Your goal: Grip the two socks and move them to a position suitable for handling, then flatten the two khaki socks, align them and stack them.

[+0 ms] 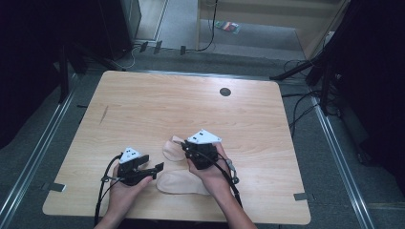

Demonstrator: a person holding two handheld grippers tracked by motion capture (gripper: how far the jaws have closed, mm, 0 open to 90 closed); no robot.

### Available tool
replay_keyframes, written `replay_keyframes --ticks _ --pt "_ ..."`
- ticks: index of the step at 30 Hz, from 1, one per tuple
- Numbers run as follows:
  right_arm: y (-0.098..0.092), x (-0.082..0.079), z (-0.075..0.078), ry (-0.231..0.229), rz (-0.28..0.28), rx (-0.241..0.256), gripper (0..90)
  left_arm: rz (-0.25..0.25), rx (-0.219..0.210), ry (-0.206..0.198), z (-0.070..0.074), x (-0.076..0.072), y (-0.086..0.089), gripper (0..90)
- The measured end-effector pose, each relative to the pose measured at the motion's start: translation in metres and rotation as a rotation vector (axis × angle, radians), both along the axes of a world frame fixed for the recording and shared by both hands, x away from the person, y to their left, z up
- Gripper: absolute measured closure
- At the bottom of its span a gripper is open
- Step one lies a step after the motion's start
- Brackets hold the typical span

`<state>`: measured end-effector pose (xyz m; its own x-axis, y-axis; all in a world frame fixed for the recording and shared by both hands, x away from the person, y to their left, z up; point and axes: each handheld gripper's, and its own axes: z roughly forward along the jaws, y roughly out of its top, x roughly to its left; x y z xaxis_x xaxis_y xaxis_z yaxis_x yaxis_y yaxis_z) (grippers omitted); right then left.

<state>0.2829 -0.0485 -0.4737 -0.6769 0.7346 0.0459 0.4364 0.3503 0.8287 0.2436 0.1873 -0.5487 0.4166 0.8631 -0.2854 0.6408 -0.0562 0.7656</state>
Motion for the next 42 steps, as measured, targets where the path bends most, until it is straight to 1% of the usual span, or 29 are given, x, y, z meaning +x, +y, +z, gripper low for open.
replay_keyframes --ticks 3,5,7,8,9,10,11,13,14,15,16,17,18,19,20,21,27,28,29,30,31,34,35,36,37,38,39,40,42 --pt "0.006 -0.005 0.006 0.004 0.030 0.030 84.6 0.020 0.009 0.006 0.000 0.006 0.002 28.7" --pt "0.008 -0.007 0.008 0.015 0.042 0.046 84.4 0.029 0.028 0.004 0.002 0.016 0.001 28.8" --pt "0.007 -0.005 0.006 0.020 0.042 0.046 84.4 0.025 0.040 0.002 0.002 0.021 0.000 29.3" --pt "0.006 -0.005 0.006 0.029 0.042 0.047 84.5 0.017 0.044 0.006 0.002 0.026 -0.001 30.6" --pt "0.005 -0.004 0.005 0.033 0.042 0.052 84.5 -0.010 0.029 0.013 0.002 0.032 -0.003 32.3" --pt "0.005 -0.004 0.005 0.033 0.042 0.052 84.5 -0.010 0.029 0.013 0.002 0.032 -0.003 33.2" --pt "0.002 -0.003 0.005 0.038 0.046 0.061 84.5 -0.035 0.014 0.016 0.002 0.037 -0.007 34.9" --pt "0.002 -0.003 0.005 0.036 0.049 0.067 84.5 -0.048 0.018 0.011 0.003 0.039 -0.009 37.3" --pt "0.001 -0.003 0.006 0.036 0.055 0.075 84.5 -0.055 0.033 0.004 0.003 0.040 -0.013 40.3" --pt "0.000 -0.004 0.007 0.039 0.069 0.089 84.5 -0.055 0.077 -0.012 0.005 0.041 -0.018 50.5" --pt "0.000 -0.004 0.007 0.039 0.069 0.089 84.5 -0.055 0.077 -0.012 0.005 0.041 -0.018 55.1" --pt "-0.001 -0.004 0.007 0.032 0.085 0.094 84.6 -0.053 0.133 -0.014 0.004 0.042 -0.023 62.0" --pt "-0.001 -0.004 0.007 0.032 0.085 0.094 84.6 -0.053 0.150 -0.009 0.003 0.042 -0.025 62.0" --pt "-0.002 -0.004 0.008 0.030 0.088 0.094 84.5 -0.053 0.166 -0.004 0.002 0.043 -0.026 70.0" --pt "-0.002 -0.005 0.008 0.024 0.087 0.092 84.6 -0.043 0.166 0.009 0.002 0.044 -0.025 79.3" --pt "-0.005 -0.006 0.009 0.018 0.072 0.096 84.7 -0.048 0.138 0.019 0.002 0.044 -0.022 89.7" --pt "-0.018 -0.001 0.005 0.047 -0.011 0.107 84.9 -0.065 0.137 0.039 0.010 0.043 -0.005 90.0" --pt "-0.018 -0.001 0.005 0.047 -0.011 0.107 84.9 -0.065 0.137 0.039 0.010 0.043 -0.005 90.0" --pt "-0.021 0.002 -0.002 0.068 -0.041 0.106 84.9 -0.072 0.155 0.040 0.017 0.043 0.001 90.0" --pt "-0.021 0.002 -0.002 0.068 -0.041 0.106 84.9 -0.072 0.155 0.040 0.017 0.043 0.001 90.0" --pt "-0.022 0.005 -0.010 0.094 -0.063 0.109 84.8 -0.089 0.175 0.056 0.023 0.045 0.007 90.0" --pt "-0.024 0.006 -0.016 0.111 -0.076 0.124 84.8 -0.095 0.160 0.063 0.026 0.049 0.011 89.1" --pt "-0.025 0.009 -0.020 0.125 -0.093 0.152 84.7 -0.061 0.139 0.035 0.026 0.051 0.012 81.2" --pt "-0.025 0.009 -0.020 0.125 -0.093 0.152 84.7 -0.061 0.139 0.035 0.026 0.051 0.012 76.9" --pt "-0.028 0.012 -0.022 0.122 -0.111 0.165 84.8 -0.030 0.144 0.041 0.024 0.052 0.012 67.8" --pt "-0.029 0.014 -0.022 0.120 -0.120 0.171 84.8 -0.030 0.144 0.041 0.024 0.052 0.012 61.9" --pt "-0.032 0.017 -0.023 0.118 -0.139 0.177 84.7 -0.006 0.132 0.055 0.021 0.051 0.011 59.1" --pt "-0.032 0.017 -0.023 0.118 -0.139 0.177 84.7 -0.006 0.132 0.055 0.021 0.051 0.011 56.8" --pt "-0.035 0.023 -0.024 0.118 -0.162 0.189 84.7 0.006 0.096 0.062 0.018 0.047 0.009 54.6"
